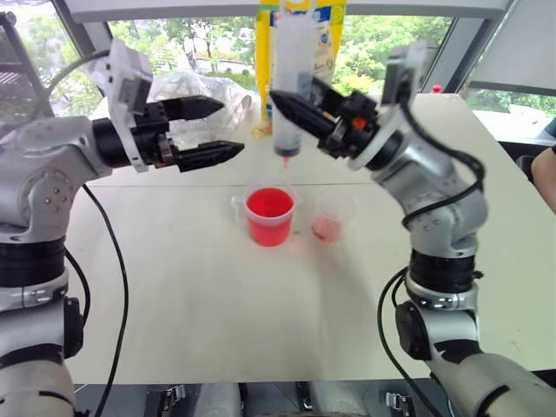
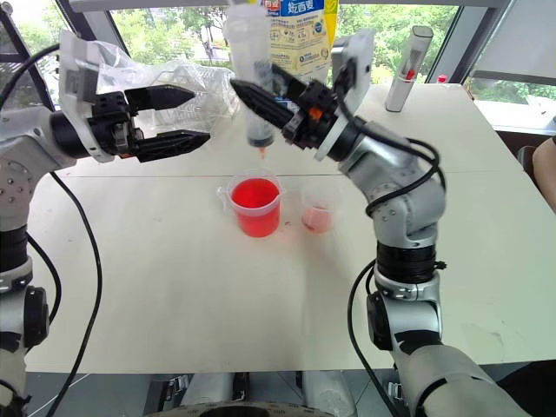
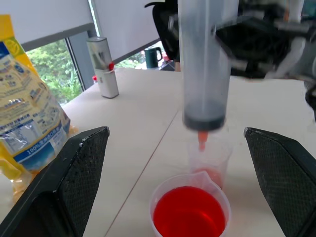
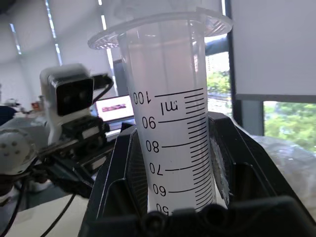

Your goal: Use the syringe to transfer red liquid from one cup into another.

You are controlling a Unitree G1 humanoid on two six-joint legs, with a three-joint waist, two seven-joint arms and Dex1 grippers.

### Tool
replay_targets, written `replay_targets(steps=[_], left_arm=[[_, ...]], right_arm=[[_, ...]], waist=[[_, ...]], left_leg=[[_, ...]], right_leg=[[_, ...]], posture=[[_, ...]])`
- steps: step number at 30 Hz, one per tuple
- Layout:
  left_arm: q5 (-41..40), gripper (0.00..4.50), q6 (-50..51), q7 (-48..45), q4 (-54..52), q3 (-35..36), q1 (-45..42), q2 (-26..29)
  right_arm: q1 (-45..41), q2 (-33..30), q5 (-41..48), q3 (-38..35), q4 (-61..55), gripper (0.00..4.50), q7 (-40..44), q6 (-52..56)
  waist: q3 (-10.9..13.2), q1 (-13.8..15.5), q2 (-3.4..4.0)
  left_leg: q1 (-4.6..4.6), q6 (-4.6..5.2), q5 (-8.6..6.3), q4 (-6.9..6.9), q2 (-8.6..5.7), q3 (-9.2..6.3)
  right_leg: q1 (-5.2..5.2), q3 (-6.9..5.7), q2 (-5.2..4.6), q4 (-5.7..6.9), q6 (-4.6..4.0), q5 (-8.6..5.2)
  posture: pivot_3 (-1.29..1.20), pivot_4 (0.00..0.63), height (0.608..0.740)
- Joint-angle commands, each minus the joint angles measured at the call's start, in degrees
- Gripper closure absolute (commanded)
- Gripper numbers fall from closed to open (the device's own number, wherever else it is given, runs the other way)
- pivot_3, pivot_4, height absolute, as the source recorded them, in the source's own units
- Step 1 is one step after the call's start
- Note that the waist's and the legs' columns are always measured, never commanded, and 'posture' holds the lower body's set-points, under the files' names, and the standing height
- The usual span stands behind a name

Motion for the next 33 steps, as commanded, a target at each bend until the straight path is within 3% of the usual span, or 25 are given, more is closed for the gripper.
replay_targets(steps=[1, 12, 33], left_arm=[[-0.47, 0.0, 0.15, 0.26, -1.47, 1.21, -1.42, 0.46], [0.72, 0.0, -0.86, 0.97, -0.85, -1.11, -1.88, -3.18], [8.45, 0.0, -7.02, -1.43, 11.07, -6.11, -8.92, -10.9]], right_arm=[[3.23, 1.06, -3.36, 3.13, 3.16, 3.14, 1.77, -7.48], [7.96, 2.41, -10.65, 8.34, 14.35, 3.14, 3.93, -20.48], [8.87, 2.47, -13.14, 10.29, 15.16, 3.14, 4.69, -23.38]], waist=[[0.0, -0.02, 0.0], [0.0, -0.13, 0.0], [0.0, -0.17, 0.0]], left_leg=[[0.0, 0.0, 0.0, 0.01, 0.0, 0.0], [0.08, -0.02, 0.01, -0.01, -0.03, 0.0], [0.07, -0.03, 0.02, 0.01, -0.05, 0.01]], right_leg=[[0.0, 0.0, -0.01, 0.0, 0.0, 0.0], [0.02, 0.0, 0.06, 0.04, -0.01, 0.0], [0.01, -0.01, 0.04, 0.06, 0.0, 0.0]], posture=[[0.0, 0.15, 0.74], [0.0, 0.15, 0.74], [0.0, 0.15, 0.74]])
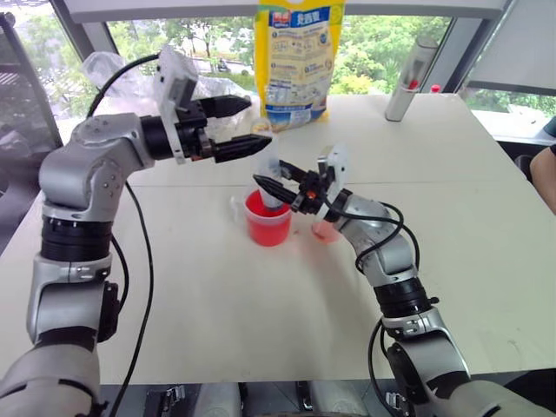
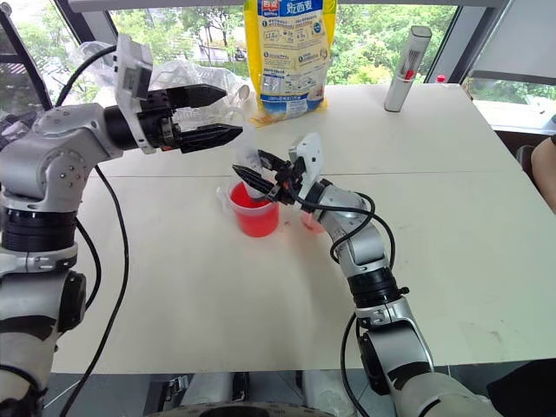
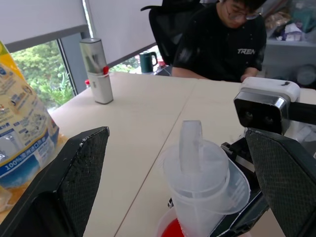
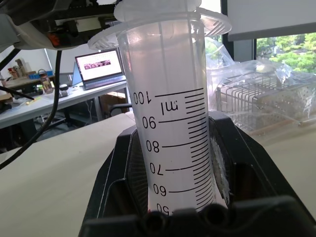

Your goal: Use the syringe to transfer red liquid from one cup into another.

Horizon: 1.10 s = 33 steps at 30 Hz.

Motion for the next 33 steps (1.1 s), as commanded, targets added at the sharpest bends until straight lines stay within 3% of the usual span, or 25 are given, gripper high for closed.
replay_targets(steps=[1, 4, 11, 33], left_arm=[[0.53, 0.0, -1.58, -0.64, 0.32, 0.51, -2.6, -0.67], [0.88, 0.79, -1.21, -1.43, 0.9, 0.11, -2.75, -1.18], [0.62, 4.47, -0.09, -2.37, 0.64, 0.38, -2.28, -1.56], [1.06, 4.47, -0.63, -1.38, 2.98, 2.64, -7.76, -1.56]], right_arm=[[-0.44, 0.09, -0.22, 0.45, -2.37, 3.14, 0.37, -1.29], [-0.43, 0.12, -0.34, 0.59, -2.43, 3.14, 0.38, -1.31], [-0.74, 0.09, -0.46, 0.85, -2.28, 3.14, 0.28, -1.33], [1.3, 1.76, -0.4, 2.57, -2.22, 3.14, 0.98, 1.53]], waist=[[0.0, 0.0, 0.0], [0.0, -0.01, 0.0], [0.0, 0.06, 0.0], [0.0, 0.06, 0.0]], left_leg=[[0.0, 0.0, 0.0, 0.0, 0.0, -0.01], [0.0, 0.0, 0.0, 0.0, 0.01, -0.01], [0.0, 0.0, 0.0, 0.0, 0.01, -0.02], [-0.01, 0.0, 0.0, 0.0, 0.01, -0.03]], right_leg=[[0.0, 0.0, 0.01, 0.0, 0.0, 0.0], [0.0, 0.01, 0.02, 0.0, 0.0, 0.0], [0.0, 0.01, 0.0, 0.0, 0.0, 0.0], [0.0, 0.01, 0.0, 0.0, 0.0, 0.0]], posture=[[0.0, 0.15, 0.74], [0.0, 0.15, 0.74], [0.0, 0.15, 0.74], [0.0, 0.15, 0.74]])
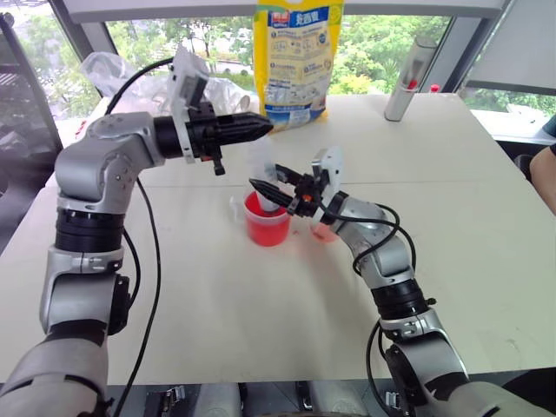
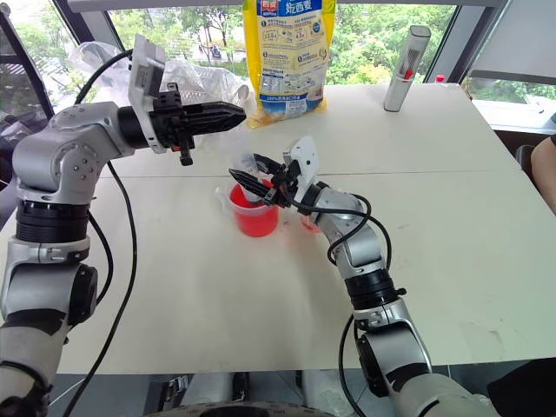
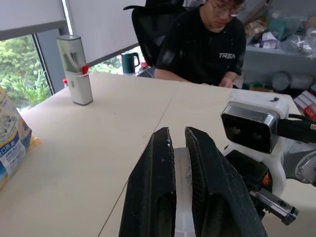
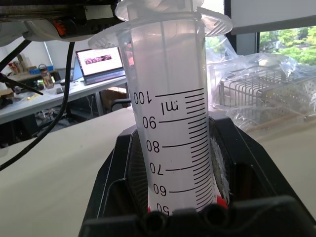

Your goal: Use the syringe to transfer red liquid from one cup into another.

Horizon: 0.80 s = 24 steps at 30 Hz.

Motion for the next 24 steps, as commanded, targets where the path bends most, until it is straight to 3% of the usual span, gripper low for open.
replay_targets(steps=[1, 24], left_arm=[[0.46, 4.47, -2.62, 1.51, -0.17, 2.96, -4.84, 0.52], [3.38, 4.47, -7.49, -0.46, 6.22, 3.4, -10.51, 1.57]], right_arm=[[0.96, 0.59, 0.49, 1.87, -1.7, 3.14, 1.25, 0.7], [2.06, 0.45, 0.2, 3.06, -2.34, 3.14, 1.81, 2.87]], waist=[[0.0, -0.01, 0.0], [0.0, -0.04, 0.0]], left_leg=[[0.0, 0.0, 0.0, 0.0, 0.0, 0.0], [0.0, 0.0, 0.0, -0.01, -0.01, 0.01]], right_leg=[[0.0, 0.0, 0.0, 0.0, 0.0, 0.0], [-0.01, -0.01, 0.02, 0.0, 0.0, 0.0]], posture=[[0.0, 0.15, 0.74], [0.0, 0.15, 0.74]])
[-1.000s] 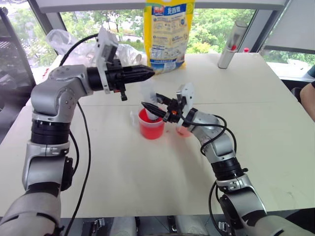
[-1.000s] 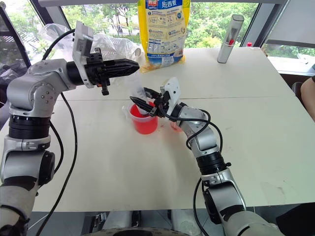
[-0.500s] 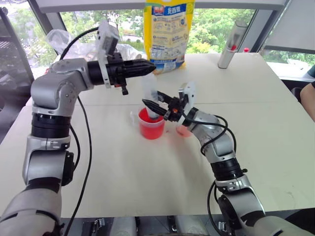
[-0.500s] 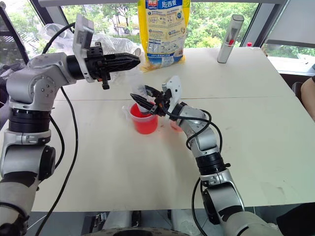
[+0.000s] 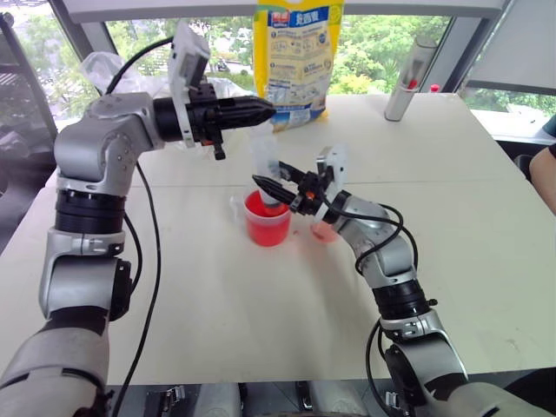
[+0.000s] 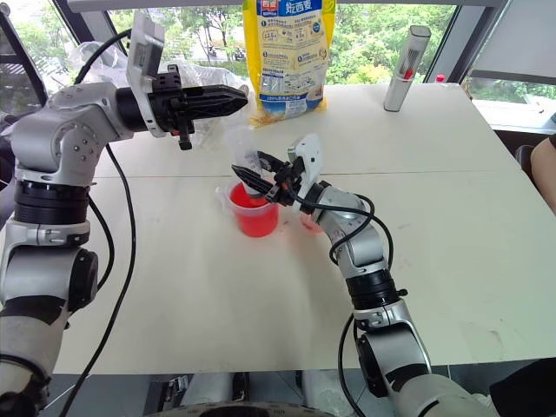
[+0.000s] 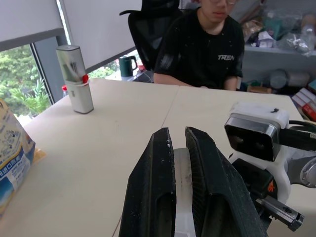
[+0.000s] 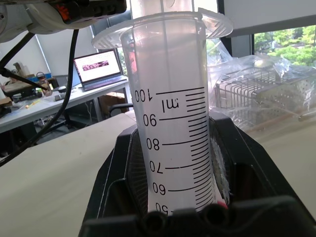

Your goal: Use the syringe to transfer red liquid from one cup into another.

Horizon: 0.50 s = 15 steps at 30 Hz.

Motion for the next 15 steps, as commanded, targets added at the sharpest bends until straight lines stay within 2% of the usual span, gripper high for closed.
replay_targets(steps=[1, 15], left_arm=[[1.35, 4.47, -5.1, 2.27, 0.49, 4.47, -5.56, 1.63], [1.16, 4.47, -5.63, 1.99, 0.75, 4.49, -5.49, 1.61]], right_arm=[[1.74, 0.39, -0.38, 3.95, -1.69, 3.14, 2.11, 1.2], [1.29, 0.7, -0.54, 3.95, -2.1, 3.14, 1.92, 1.44]], waist=[[0.0, 0.0, 0.0], [0.0, 0.0, 0.0]], left_leg=[[0.0, 0.0, 0.0, 0.0, 0.0, 0.0], [0.0, 0.0, 0.0, 0.0, 0.0, 0.0]], right_leg=[[0.0, 0.0, 0.0, 0.0, 0.0, 0.0], [0.0, 0.0, 0.0, 0.0, 0.0, 0.0]], posture=[[0.0, 0.15, 0.74], [0.0, 0.15, 0.74]])
